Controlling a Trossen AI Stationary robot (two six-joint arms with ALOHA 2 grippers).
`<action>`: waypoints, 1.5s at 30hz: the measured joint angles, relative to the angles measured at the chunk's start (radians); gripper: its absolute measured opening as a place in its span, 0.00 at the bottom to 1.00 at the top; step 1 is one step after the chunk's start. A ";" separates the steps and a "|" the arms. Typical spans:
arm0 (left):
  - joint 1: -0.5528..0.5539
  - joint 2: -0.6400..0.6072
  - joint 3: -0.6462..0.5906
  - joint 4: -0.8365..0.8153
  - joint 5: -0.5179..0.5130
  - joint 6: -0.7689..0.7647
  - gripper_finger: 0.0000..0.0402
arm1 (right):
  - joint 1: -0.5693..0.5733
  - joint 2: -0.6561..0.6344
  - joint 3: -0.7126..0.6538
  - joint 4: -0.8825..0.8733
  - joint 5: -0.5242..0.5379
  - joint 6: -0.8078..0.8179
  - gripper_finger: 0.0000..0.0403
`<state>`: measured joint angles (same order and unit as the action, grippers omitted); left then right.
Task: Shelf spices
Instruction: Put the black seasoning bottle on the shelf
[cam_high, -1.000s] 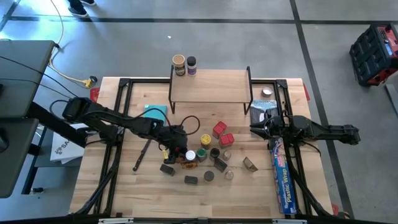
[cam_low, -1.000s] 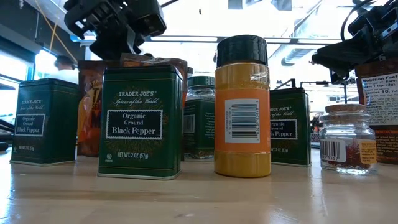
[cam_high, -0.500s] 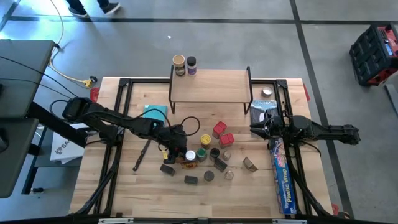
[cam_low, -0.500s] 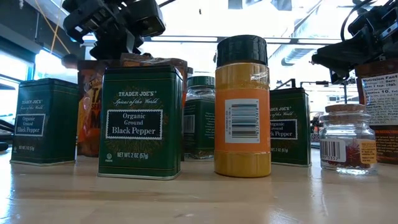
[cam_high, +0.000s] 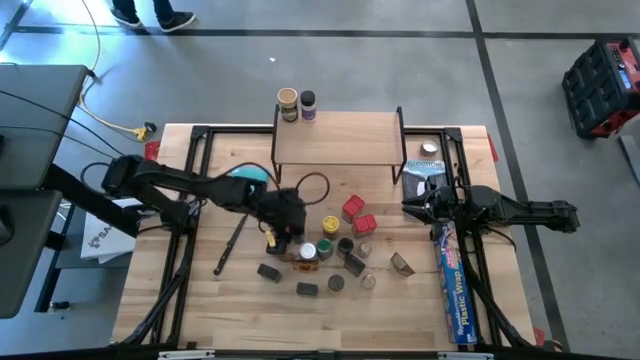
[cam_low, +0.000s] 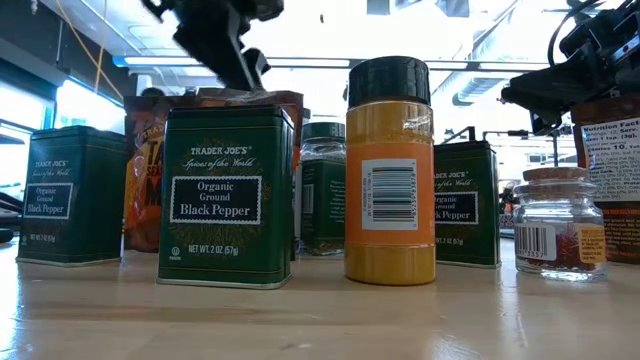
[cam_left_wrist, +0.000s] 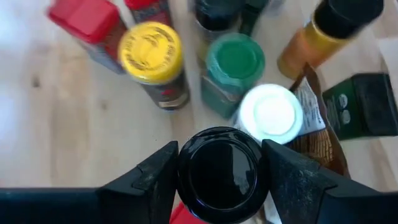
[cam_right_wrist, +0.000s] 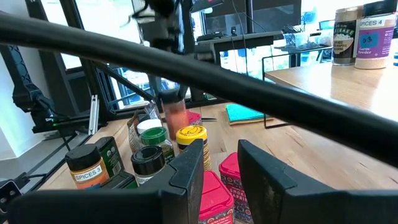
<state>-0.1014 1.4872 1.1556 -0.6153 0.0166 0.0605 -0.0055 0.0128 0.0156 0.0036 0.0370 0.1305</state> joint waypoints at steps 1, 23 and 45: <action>0.010 0.000 0.032 -0.025 0.000 0.007 0.50 | 0.000 0.000 0.000 0.000 0.000 0.000 0.23; 0.464 0.021 0.453 -0.138 0.074 0.273 0.50 | 0.000 0.000 0.000 0.000 0.000 0.000 0.23; 0.662 0.319 0.697 -0.296 0.123 0.371 0.51 | 0.000 0.000 0.000 0.000 0.000 0.000 0.23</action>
<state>0.5605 1.8057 1.8530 -0.9110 0.1394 0.4316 -0.0057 0.0130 0.0156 0.0036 0.0370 0.1307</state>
